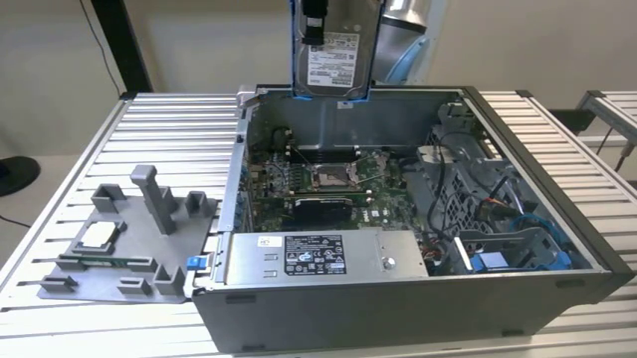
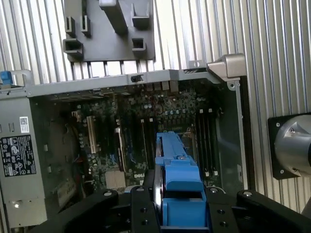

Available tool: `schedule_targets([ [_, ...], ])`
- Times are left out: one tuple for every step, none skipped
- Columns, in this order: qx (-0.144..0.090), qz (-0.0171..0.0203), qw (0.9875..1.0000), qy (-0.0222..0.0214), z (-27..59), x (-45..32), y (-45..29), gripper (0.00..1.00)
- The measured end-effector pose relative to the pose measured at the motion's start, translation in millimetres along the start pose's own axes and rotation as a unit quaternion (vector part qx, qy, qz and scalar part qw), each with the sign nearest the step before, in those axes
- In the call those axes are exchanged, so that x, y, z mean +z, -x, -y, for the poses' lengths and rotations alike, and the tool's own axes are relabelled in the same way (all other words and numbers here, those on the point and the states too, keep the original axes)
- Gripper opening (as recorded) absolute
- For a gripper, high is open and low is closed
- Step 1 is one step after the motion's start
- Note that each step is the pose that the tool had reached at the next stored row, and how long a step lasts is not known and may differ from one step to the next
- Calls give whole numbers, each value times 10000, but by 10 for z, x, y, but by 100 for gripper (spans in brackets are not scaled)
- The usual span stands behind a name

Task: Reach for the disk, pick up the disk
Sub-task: 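Pick up the disk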

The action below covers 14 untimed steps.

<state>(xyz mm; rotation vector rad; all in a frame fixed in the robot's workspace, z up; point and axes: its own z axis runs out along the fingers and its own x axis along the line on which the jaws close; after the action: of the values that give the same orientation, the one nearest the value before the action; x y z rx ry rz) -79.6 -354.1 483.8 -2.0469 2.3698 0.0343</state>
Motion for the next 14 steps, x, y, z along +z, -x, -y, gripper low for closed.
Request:
schedule_targets([
  [0,0,10000,1,33,0,5,0],
  [0,0,10000,2,65,0,10,0],
  [1,0,10000,2,95,0,14,0],
  [0,0,10000,3,126,-1,19,0],
  [0,0,10000,4,159,-1,23,0],
  [0,-1,10000,5,192,-1,28,0],
  [1,0,10000,5,224,-1,33,0],
  [0,-1,10000,6,256,-2,38,0],
  [0,-1,10000,7,286,-2,42,0],
  [1,-1,10000,8,315,-2,46,0],
  [1,-1,10000,8,344,-3,51,0],
  [0,-1,10000,8,375,-3,55,0],
  [0,-2,10000,9,405,-3,60,0],
  [1,-2,10000,9,434,-3,64,0],
])
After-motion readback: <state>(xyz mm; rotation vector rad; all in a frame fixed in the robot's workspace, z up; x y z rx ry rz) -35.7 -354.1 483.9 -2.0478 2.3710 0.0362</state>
